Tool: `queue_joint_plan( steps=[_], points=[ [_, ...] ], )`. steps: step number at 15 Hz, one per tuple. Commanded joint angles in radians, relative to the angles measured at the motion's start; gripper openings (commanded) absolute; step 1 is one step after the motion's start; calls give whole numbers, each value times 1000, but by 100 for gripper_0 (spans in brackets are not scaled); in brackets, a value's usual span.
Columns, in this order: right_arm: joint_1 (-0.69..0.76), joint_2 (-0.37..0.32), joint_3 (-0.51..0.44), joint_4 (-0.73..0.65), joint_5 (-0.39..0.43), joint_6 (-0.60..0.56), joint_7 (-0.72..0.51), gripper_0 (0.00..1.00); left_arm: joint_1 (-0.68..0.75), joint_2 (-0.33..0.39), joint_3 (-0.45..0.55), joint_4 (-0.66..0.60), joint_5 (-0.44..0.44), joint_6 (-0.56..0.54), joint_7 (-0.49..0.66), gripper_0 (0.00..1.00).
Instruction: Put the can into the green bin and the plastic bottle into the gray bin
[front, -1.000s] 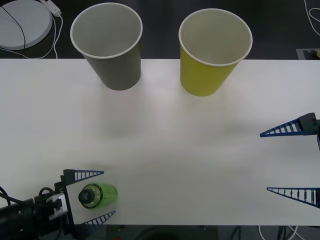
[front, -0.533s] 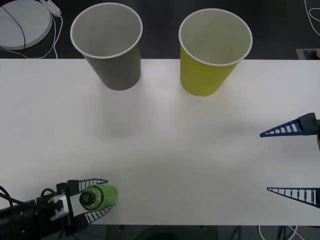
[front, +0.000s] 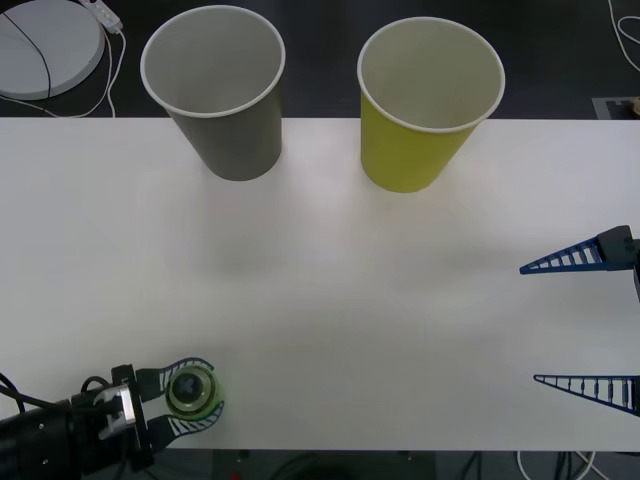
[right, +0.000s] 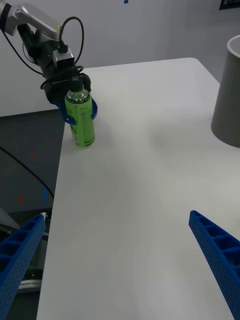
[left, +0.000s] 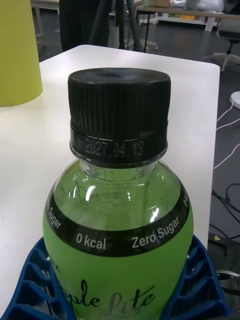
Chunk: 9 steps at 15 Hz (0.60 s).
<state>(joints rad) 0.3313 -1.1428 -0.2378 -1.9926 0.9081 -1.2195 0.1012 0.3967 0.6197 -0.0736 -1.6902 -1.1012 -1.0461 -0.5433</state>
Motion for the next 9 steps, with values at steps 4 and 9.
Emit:
queue_joint_plan(
  steps=[4, 9],
  points=[
    [0, 0, 0, 0, 0, 0, 0, 100, 21, 28, 23, -68, -29, 28, 92, 0],
    [0, 0, 0, 0, 0, 0, 0, 100, 97, 51, 132, -243, -154, 43, 306, 0]
  ],
)
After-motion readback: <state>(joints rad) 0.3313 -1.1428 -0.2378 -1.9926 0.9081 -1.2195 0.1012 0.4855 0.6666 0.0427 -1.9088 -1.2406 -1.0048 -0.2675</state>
